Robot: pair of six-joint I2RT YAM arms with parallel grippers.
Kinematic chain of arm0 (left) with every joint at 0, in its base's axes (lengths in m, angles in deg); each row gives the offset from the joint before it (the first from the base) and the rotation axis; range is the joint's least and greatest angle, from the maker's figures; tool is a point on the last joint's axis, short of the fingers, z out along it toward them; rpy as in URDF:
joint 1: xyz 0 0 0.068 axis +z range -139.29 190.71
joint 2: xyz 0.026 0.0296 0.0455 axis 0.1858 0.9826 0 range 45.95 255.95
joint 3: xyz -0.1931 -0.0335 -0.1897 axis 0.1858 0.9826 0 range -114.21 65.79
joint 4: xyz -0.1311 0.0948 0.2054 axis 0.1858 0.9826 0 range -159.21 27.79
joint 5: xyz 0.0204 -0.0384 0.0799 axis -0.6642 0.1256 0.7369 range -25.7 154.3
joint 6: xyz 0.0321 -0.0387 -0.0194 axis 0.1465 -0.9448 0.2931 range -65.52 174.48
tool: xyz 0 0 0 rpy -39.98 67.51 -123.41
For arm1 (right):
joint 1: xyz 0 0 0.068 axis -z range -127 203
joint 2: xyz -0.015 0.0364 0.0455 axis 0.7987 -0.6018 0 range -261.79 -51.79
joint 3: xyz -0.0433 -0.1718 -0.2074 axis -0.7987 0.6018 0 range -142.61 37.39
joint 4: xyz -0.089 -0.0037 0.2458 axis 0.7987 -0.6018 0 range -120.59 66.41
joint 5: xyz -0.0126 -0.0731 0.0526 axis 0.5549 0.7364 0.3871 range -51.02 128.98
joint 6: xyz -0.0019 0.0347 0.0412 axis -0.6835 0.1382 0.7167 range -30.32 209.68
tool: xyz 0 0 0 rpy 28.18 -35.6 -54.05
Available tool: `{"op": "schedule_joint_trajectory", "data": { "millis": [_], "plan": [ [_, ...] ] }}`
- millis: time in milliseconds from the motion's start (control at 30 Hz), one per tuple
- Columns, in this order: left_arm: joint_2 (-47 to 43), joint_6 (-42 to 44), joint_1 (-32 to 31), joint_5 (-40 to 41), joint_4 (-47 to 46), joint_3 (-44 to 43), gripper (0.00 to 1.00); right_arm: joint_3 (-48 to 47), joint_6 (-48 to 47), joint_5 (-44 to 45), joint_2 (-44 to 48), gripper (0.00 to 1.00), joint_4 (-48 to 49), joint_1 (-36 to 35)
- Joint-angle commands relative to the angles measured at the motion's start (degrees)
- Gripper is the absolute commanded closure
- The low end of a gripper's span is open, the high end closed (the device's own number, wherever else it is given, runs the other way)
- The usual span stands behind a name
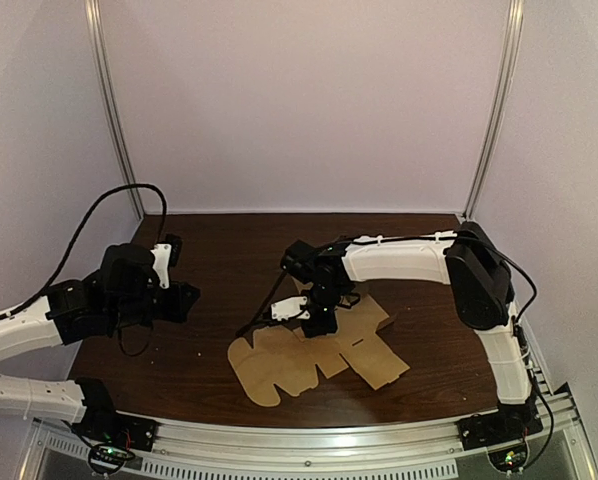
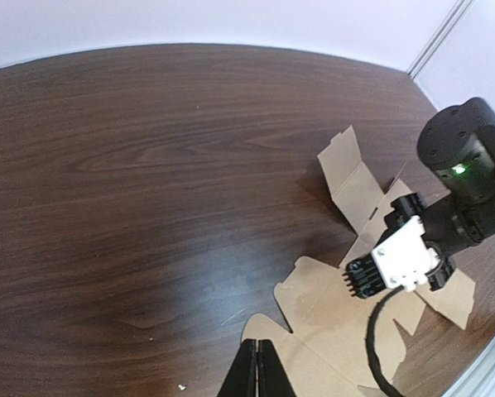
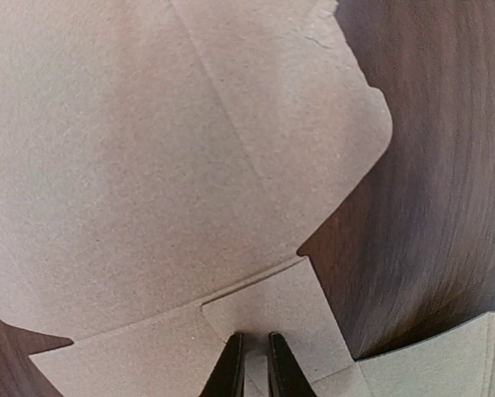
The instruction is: Fold the paper box
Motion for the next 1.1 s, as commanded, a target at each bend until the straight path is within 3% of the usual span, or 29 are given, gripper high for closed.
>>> {"op": "schedule_joint_trajectory", "data": {
  "millis": [0,167,300,500,600,733,833,900,1067],
  "plan": [
    [4.57,4.04,0.22,2.07,7.16,-1.55,0.96,4.77,-13.64,7.88,-5.65,0.89,-0.24,-3.51],
    [14.35,6.28,0.24,-2.2,1.69,-3.05,0.98,3.04,-16.79,8.15,-2.57,0.85,-1.87,-3.01],
    [22.47,7.53,0.31,-4.66,-5.1,-4.61,1.0,5.32,-16.57,4.7,5.36,0.74,-2.74,-1.9],
    [35.56,8.41,0.33,-18.71,-13.69,-8.13,1.0,7.77,-11.39,-2.84,17.84,0.6,-4.9,3.01],
    [38.15,7.8,0.32,-20.65,-16.18,-8.1,1.0,8.01,-5.28,-9.17,21.96,0.56,-5.25,7.53],
    [38.1,8.81,0.31,-21.19,-16.69,-8.44,1.0,11.96,6.66,-11.1,25.24,0.55,-3.41,14.31],
    [37.89,11.49,0.31,-24.79,-17.47,-9.01,1.0,19.83,4.71,-9.6,28.32,0.56,-4.04,17.67],
    [38.33,13.61,0.23,-29.33,-18.26,-9.82,0.93,23.3,1.21,-8.6,30.13,0.57,-5.82,19.13],
    [42.11,18.56,-0.16,-32.31,-14.15,-16.11,0.61,26.91,-0.43,-8.17,33.85,0.57,-7.97,23.92]
  ]
}}
